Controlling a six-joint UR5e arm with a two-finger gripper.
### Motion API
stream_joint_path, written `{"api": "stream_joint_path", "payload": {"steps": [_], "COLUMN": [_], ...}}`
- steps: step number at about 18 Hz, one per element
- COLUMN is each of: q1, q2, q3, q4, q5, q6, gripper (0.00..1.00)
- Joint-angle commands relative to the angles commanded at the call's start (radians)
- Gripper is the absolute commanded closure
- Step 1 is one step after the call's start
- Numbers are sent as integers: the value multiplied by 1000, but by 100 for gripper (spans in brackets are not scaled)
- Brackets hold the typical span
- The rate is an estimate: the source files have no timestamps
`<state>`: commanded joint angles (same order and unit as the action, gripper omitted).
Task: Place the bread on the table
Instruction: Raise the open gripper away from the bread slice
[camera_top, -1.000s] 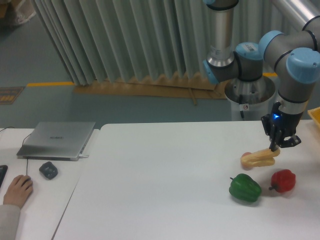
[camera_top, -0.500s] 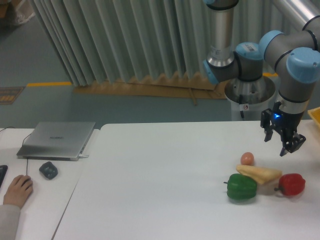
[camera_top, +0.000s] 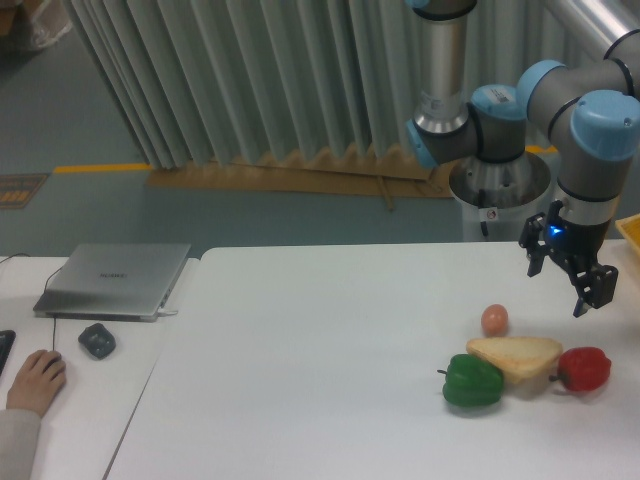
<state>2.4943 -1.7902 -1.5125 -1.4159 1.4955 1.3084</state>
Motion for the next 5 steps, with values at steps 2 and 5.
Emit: {"api": "stream_joint_path", "payload": {"steps": [2,5], "q1": [0,2], "q2": [0,0], "q3": [-8,-8], "q4": [31,29], "q5": [2,3], "q6": [8,6], "gripper": [0,0]}}
